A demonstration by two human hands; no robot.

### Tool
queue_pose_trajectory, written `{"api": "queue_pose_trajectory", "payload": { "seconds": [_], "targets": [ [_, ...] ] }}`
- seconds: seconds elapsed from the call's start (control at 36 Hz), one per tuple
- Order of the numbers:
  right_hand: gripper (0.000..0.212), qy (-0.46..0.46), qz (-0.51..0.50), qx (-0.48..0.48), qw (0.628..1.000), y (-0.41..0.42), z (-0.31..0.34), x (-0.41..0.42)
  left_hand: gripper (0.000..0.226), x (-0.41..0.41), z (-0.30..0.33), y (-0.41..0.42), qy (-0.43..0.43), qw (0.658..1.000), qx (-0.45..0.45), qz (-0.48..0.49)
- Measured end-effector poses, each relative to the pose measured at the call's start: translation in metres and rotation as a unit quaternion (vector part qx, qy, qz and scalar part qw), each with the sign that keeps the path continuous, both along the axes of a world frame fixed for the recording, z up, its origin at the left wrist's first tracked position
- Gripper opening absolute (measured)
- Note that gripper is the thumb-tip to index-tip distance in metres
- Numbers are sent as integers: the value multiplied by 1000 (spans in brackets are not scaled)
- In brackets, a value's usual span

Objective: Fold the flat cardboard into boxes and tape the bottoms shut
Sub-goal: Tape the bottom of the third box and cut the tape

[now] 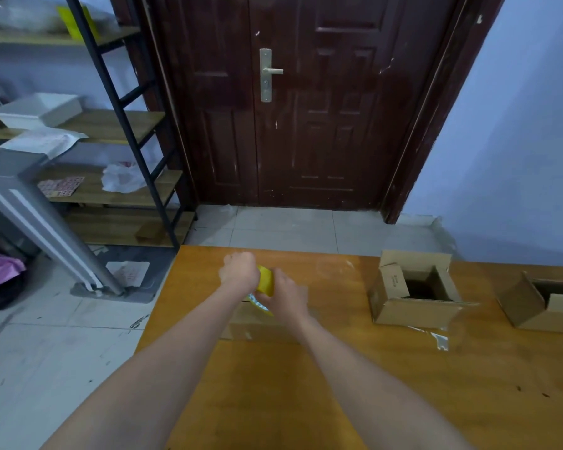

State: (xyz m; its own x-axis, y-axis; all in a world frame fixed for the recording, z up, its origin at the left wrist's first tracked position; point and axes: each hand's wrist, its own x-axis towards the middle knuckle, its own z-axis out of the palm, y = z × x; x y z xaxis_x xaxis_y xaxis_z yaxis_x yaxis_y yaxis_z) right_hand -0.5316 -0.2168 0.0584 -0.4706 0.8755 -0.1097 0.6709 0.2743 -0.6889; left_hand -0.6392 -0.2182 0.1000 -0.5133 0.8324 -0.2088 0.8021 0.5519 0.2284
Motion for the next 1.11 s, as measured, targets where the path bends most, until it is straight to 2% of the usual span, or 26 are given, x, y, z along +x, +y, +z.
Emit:
{"api": "queue_pose_trajectory", "payload": {
  "seconds": [0.08,0.17,0.25,0.53,0.64,0.75,0.81,0.94,1.11],
  "targets": [
    [48,-13,2,17,1000,-1,0,-4,22,-2,-3,0,1,1000,-6,-17],
    [47,-6,-11,25,1000,0,3,-7,23,-7,0,1,-45,999,20,-4],
    [46,-43,-1,28,999,2,10,-10,25,-14,2,-1,-49,998,39,-9],
    [47,-103,13,-7,995,10,17,-20,26,-19,12,-7,-149,983,97,-39],
    [37,-86,2,-29,996,13,23,-30,35,-11,17,1,-229,963,134,-51],
    [28,-87,2,-47,995,16,26,-32,33,-16,15,-1,-309,940,135,-53],
    [33,-87,-4,-68,994,17,26,-31,32,-24,10,-5,-356,923,143,-33],
    [67,21,-12,-87,996,20,16,-14,34,-36,8,-4,-454,863,202,92],
    [51,68,-5,-21,997,29,20,3,32,-45,18,-1,-513,813,240,137]
  ]
}}
